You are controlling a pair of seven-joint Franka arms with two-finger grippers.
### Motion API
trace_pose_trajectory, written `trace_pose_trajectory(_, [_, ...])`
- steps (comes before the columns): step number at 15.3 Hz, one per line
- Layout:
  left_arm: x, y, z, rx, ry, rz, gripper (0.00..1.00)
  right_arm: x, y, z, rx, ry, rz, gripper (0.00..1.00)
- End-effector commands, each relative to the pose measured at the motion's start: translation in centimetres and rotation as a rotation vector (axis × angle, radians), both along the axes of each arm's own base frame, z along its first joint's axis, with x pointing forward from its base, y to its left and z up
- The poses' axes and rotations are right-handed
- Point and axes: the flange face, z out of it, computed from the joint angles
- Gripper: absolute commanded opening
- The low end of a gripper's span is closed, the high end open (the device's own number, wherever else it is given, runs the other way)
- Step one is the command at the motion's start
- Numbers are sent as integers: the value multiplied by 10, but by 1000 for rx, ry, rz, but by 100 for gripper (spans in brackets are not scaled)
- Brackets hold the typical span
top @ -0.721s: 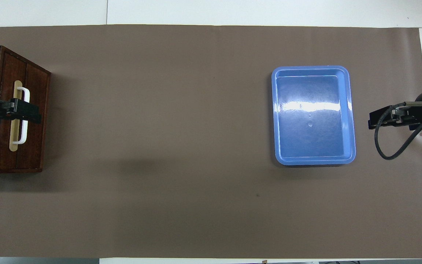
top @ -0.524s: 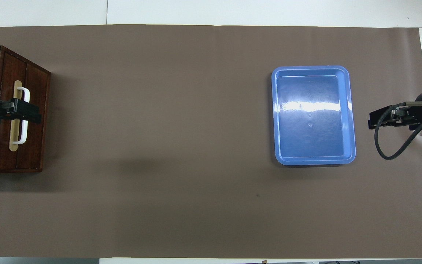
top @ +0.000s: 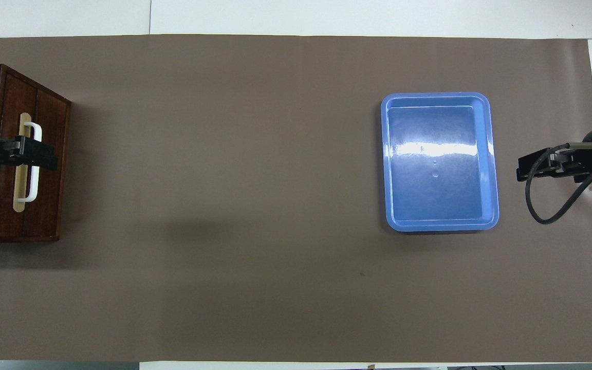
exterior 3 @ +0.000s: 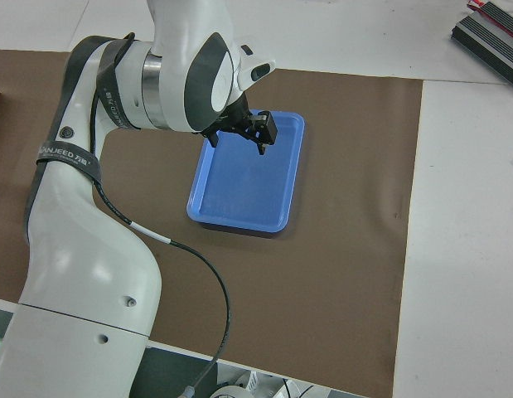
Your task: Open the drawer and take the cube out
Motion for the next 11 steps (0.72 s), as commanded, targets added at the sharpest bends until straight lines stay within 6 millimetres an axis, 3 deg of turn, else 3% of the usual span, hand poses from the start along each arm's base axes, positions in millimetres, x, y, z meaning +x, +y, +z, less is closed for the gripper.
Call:
trace_pose_trajectory(1, [-2, 4, -17, 89, -30, -12, 100, -7, 4, 1, 10, 0, -14, 100])
trace_pose_trajectory(3, [6, 1, -25, 167, -51, -22, 100, -9, 2, 1, 11, 6, -1, 100])
trace_pose_trajectory(4, [9, -10, -34, 215, -61, -29, 100, -10, 1, 2, 13, 12, 18, 100])
trace_pose_trajectory(6, [20, -32, -67, 320, -87, -32, 100, -11, 1, 4, 13, 10, 36, 100])
trace_pose_trajectory(8, [32, -36, -103, 394, -84, -78, 100, -10, -9, 3, 20, 2, 46, 100])
trace_pose_trajectory(9, [36, -32, -118, 406, -88, -92, 100, -8, -6, 4, 26, -13, 10, 100])
trace_pose_trajectory(11, [42, -21, -142, 433, -133, -136, 100, -3, 0, 2, 30, -21, -256, 100])
